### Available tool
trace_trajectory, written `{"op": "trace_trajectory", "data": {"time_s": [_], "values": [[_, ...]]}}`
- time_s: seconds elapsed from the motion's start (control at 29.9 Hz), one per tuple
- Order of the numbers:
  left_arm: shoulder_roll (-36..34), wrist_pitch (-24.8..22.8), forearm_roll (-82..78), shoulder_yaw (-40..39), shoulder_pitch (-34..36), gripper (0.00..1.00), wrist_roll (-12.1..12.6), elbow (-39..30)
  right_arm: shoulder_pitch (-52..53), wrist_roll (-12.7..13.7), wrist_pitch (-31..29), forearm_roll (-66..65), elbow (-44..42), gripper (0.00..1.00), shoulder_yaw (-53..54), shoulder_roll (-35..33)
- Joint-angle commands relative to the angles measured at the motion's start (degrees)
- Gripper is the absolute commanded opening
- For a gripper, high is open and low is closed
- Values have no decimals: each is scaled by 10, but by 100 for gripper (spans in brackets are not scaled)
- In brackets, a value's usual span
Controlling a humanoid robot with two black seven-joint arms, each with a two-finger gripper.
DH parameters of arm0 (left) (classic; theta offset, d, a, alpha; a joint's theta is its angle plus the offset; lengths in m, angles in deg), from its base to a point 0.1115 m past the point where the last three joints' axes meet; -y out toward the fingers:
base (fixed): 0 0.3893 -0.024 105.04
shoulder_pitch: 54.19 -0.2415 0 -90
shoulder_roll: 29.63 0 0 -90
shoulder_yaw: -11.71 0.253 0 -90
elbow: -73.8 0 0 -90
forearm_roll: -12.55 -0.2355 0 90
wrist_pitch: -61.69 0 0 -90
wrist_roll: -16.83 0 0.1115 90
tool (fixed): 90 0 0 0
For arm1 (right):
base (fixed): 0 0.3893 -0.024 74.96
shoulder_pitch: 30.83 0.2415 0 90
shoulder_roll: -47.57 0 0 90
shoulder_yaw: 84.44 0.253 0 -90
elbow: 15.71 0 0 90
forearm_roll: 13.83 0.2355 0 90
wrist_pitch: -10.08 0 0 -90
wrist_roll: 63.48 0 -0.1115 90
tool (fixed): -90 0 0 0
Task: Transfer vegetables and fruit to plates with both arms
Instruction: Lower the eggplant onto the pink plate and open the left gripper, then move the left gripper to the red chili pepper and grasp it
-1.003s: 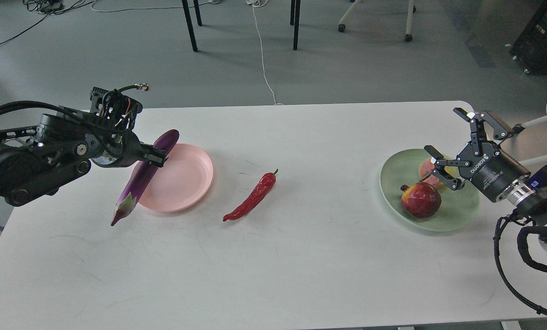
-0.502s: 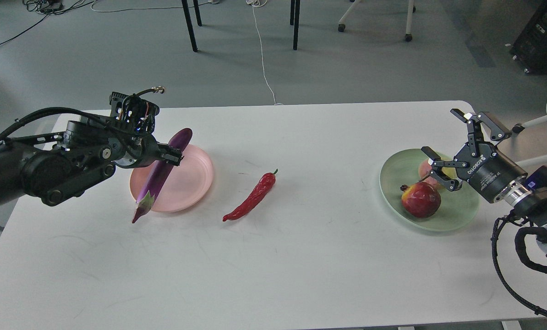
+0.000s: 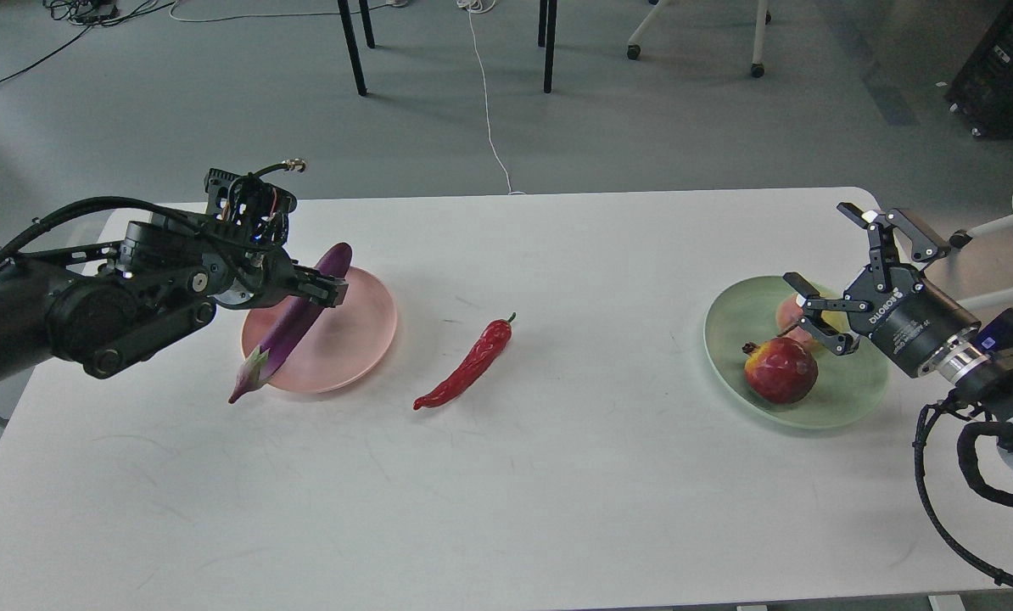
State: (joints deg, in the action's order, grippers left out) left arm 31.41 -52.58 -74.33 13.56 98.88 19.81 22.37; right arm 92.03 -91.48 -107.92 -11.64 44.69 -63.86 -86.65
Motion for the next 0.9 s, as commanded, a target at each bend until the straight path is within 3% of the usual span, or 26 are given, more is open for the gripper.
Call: {"op": "trace_trajectory", "data": {"time_s": [0.0, 0.33, 0.57, 0.87], "values": [[-1, -3, 2, -6, 7, 86, -6, -7, -1, 0, 0, 0, 1, 99, 0, 0], [65, 0, 6, -10, 81, 88, -2, -129, -4, 0, 0, 0, 6, 99, -1, -7], [125, 29, -3, 1, 67, 96, 0, -172, -5, 0, 0, 0, 7, 99, -1, -7], [122, 34, -82, 18, 18, 97, -1, -182, -5, 0, 0, 0, 7, 99, 1, -7]]}}
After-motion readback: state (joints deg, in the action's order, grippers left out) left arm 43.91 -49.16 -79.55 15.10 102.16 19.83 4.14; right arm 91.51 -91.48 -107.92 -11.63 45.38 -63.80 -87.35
